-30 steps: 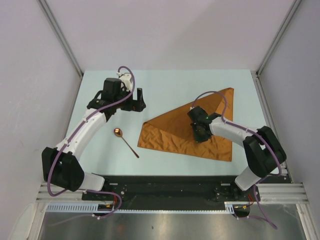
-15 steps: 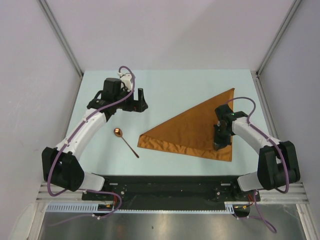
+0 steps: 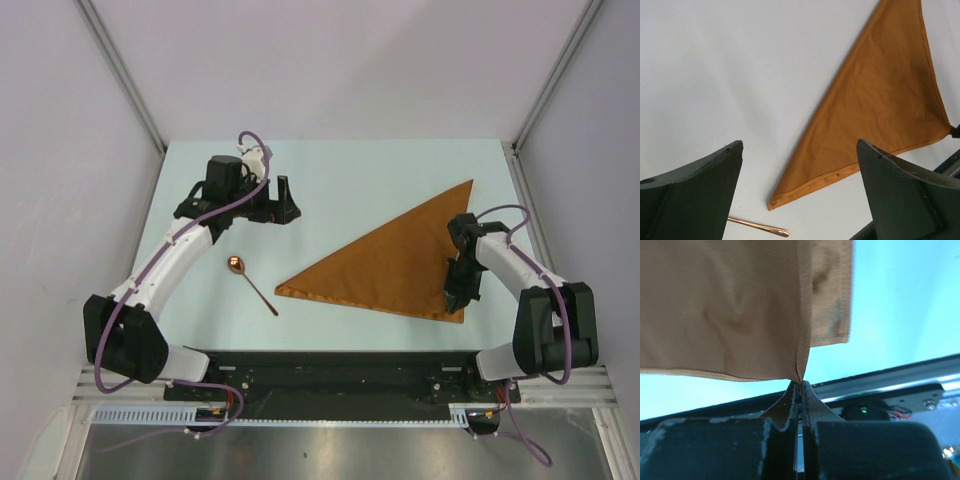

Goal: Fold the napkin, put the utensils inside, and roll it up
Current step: Fold the napkin

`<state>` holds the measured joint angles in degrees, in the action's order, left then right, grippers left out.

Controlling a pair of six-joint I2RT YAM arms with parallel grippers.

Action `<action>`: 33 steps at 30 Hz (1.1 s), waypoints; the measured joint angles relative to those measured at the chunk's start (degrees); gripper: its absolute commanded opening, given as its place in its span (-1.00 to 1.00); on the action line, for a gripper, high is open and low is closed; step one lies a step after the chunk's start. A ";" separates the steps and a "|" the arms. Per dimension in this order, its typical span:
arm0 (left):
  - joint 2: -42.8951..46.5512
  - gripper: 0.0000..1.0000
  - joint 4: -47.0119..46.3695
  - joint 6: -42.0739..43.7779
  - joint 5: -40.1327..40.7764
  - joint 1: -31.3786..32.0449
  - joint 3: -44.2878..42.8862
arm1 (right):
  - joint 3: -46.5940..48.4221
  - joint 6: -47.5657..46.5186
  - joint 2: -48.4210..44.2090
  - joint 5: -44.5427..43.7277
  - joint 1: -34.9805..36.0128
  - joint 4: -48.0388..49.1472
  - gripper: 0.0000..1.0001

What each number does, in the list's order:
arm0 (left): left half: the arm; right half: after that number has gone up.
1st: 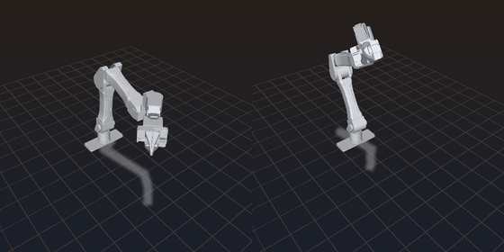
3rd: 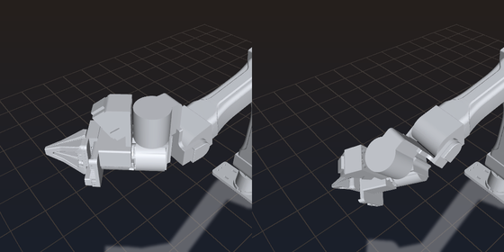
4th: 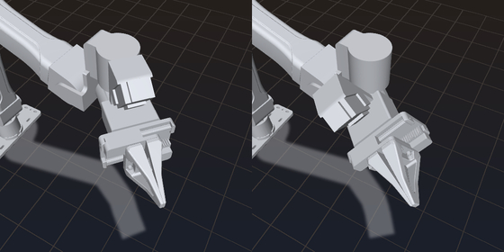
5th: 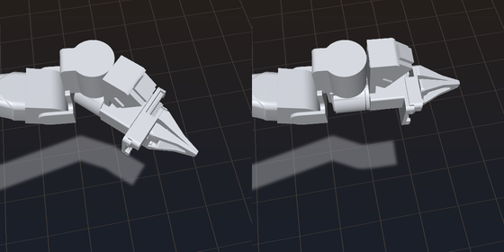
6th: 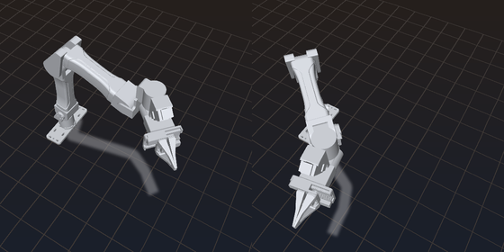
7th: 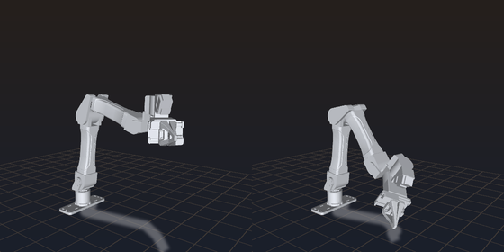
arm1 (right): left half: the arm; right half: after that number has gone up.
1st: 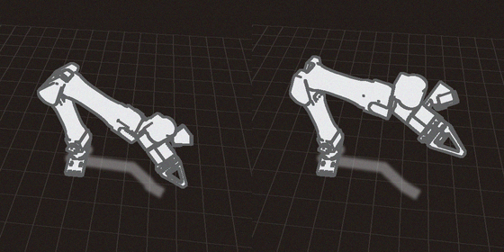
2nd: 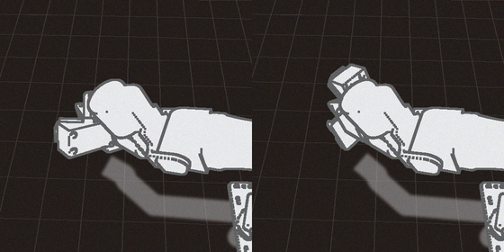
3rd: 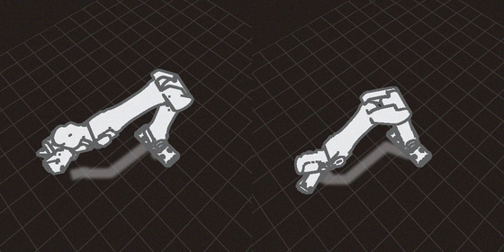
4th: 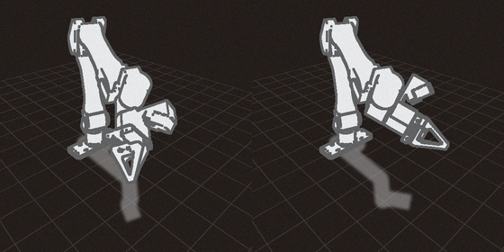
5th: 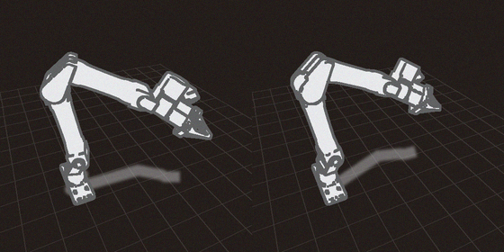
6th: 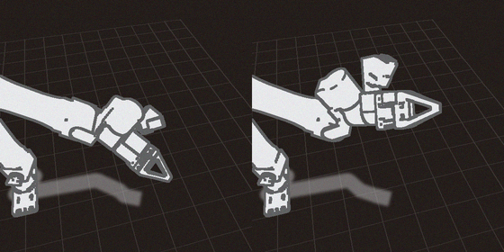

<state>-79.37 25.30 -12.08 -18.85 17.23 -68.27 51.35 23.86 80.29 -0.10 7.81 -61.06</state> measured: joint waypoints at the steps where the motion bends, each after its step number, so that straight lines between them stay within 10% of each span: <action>1: 0.04 0.99 -0.11 -0.04 -0.15 0.00 0.04 | 0.04 0.13 0.74 -0.70 -0.22 -0.26 -1.00; 33: 0.22 0.99 -0.85 -1.62 -4.07 -0.37 0.70 | 1.81 0.96 12.17 -9.35 -2.71 -0.13 -0.82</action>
<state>-79.15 24.45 -13.69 -22.92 16.86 -67.57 53.17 24.82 92.47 -9.45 5.10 -61.19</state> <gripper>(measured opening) 0.996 0.056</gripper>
